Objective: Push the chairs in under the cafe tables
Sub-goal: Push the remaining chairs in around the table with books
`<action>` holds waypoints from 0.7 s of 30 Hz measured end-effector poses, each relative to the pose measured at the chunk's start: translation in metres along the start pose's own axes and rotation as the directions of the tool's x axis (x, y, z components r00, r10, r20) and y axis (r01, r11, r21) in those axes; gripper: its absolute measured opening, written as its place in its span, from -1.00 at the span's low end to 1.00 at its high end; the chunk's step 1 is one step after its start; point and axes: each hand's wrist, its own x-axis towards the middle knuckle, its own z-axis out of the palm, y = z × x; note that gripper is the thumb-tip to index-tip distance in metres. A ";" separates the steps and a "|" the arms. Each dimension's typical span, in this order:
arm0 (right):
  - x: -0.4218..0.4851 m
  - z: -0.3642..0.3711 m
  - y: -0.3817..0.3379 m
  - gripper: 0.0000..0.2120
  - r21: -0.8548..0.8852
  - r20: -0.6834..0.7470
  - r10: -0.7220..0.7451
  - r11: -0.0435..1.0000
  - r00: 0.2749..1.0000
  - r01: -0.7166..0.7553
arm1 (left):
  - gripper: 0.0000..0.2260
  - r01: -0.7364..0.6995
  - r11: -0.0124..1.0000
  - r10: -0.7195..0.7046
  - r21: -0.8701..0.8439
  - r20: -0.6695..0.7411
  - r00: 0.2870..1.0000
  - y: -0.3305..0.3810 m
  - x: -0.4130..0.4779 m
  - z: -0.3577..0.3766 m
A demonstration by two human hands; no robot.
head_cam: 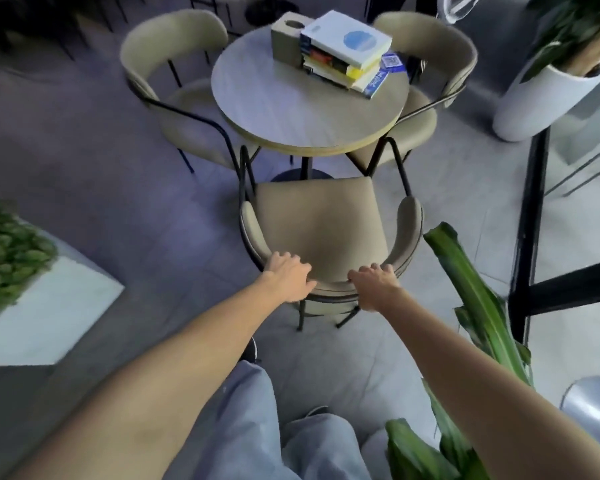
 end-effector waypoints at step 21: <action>0.002 0.035 -0.009 -0.61 0.000 -0.084 -0.032 0.999 0.996 0.032 | -0.74 0.076 0.997 -0.078 -0.028 -0.077 0.994 0.016 -0.015 0.046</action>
